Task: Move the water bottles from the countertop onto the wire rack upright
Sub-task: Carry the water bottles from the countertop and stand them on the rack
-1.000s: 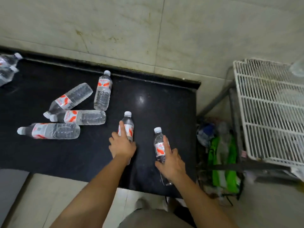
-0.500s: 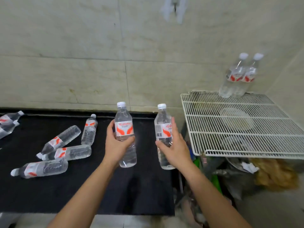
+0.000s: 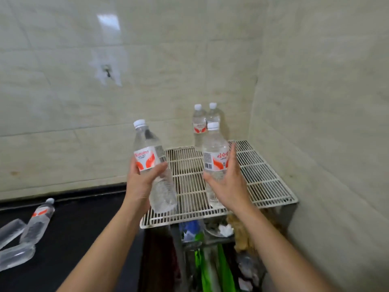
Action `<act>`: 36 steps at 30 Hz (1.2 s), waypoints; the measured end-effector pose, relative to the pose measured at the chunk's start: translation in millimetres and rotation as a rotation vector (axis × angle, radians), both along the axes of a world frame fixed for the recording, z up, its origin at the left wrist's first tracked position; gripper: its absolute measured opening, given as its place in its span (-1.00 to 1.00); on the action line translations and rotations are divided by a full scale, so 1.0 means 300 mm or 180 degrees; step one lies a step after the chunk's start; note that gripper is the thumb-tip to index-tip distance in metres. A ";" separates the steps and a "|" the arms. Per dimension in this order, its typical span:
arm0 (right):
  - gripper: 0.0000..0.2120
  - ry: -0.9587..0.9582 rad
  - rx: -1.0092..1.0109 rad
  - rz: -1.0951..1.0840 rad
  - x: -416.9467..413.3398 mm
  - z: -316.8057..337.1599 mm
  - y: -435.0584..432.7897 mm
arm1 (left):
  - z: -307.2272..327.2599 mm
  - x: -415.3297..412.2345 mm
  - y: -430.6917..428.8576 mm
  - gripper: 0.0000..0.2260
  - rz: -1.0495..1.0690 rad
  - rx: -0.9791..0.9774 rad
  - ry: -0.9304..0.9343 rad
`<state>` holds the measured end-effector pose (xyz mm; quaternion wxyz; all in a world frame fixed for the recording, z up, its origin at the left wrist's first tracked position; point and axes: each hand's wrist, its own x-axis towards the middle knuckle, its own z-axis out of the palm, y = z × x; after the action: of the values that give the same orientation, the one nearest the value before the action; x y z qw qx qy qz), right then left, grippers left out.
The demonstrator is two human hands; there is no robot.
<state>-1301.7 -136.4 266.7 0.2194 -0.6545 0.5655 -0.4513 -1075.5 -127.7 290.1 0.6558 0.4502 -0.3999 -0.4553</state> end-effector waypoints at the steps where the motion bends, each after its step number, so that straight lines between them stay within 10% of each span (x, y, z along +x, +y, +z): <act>1: 0.09 -0.0046 0.0030 -0.0048 -0.059 -0.009 -0.016 | 0.003 -0.070 -0.010 -0.44 0.0097 -0.0034 -0.0247; 22: -0.05 -0.0744 0.0522 -0.0467 -0.276 -0.108 -0.404 | -0.008 -0.319 -0.585 -0.27 -0.1052 0.0271 -0.2137; 36: 0.15 -0.0456 0.0780 -0.0287 -0.303 -0.139 -0.475 | -0.114 -0.207 -0.720 -0.10 -0.2217 0.0327 -0.1355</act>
<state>-1392.6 -278.9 225.0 0.3169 -0.5629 0.6281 -0.4339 -1137.5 -343.7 255.7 0.3417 0.4042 -0.6319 -0.5661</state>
